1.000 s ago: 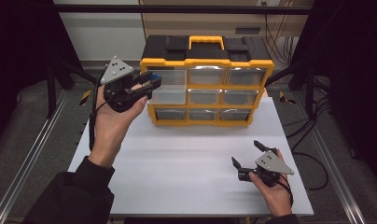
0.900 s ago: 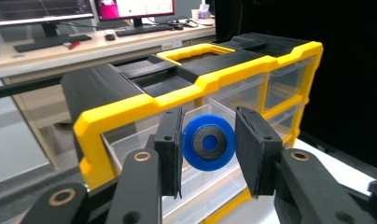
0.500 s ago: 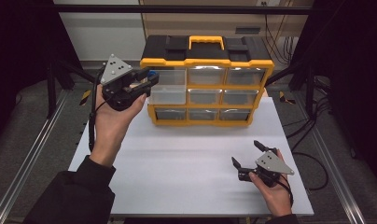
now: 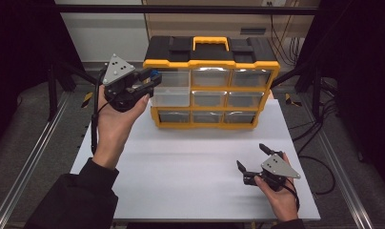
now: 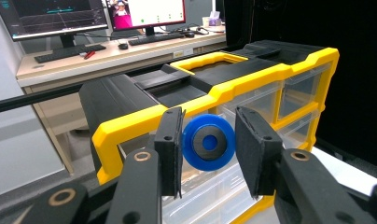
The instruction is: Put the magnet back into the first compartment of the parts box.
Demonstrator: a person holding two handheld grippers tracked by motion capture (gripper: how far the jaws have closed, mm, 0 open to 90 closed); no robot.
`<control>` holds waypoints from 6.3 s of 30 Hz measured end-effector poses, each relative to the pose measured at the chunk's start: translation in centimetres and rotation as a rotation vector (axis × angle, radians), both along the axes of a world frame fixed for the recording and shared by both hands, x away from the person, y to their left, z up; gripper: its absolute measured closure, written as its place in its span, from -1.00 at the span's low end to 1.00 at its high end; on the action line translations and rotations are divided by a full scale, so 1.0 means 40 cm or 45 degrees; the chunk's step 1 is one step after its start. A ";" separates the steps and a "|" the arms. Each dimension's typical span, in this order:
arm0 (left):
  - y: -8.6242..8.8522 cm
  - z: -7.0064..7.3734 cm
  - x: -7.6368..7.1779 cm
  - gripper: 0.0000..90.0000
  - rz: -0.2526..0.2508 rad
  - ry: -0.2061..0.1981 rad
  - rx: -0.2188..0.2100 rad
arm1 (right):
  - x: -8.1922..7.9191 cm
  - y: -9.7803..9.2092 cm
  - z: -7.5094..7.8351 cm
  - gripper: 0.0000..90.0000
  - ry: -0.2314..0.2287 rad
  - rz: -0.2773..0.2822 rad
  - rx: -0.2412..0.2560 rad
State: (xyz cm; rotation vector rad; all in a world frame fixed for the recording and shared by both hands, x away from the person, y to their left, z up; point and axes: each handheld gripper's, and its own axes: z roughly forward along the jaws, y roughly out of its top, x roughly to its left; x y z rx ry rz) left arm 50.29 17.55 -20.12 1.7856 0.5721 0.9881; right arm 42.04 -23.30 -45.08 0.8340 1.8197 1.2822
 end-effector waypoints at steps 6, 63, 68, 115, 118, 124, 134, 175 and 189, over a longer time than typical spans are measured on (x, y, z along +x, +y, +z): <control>0.004 0.000 0.003 0.39 0.015 -0.012 0.000 | 0.000 0.001 0.000 -0.88 0.002 0.001 0.000; -0.025 -0.066 0.085 0.38 0.041 0.032 -0.032 | 0.001 -0.002 0.000 -0.88 -0.003 0.006 0.004; -0.025 -0.069 0.087 0.38 0.040 0.034 -0.024 | 0.001 -0.001 -0.001 -0.88 -0.001 0.006 0.004; -0.041 -0.065 0.041 -0.41 -0.063 -0.088 -0.016 | -0.001 0.001 -0.001 -0.88 0.006 0.010 -0.004; -0.039 -0.066 0.037 -0.45 -0.064 -0.087 -0.023 | -0.001 0.001 -0.001 -0.88 0.006 0.009 -0.006; -0.038 -0.066 0.030 -0.59 -0.060 -0.086 -0.009 | 0.000 0.002 -0.002 -0.88 0.004 0.008 -0.005; -0.043 -0.065 0.016 -0.73 -0.067 -0.092 -0.012 | -0.001 0.002 -0.002 -0.88 0.003 0.009 -0.009; -0.063 -0.092 -0.071 -0.86 -0.129 -0.127 0.040 | 0.001 0.001 -0.004 -0.93 0.012 -0.009 -0.003; -0.064 -0.108 -0.086 -0.87 -0.146 -0.122 0.047 | 0.001 0.001 -0.004 -0.92 0.016 -0.008 -0.007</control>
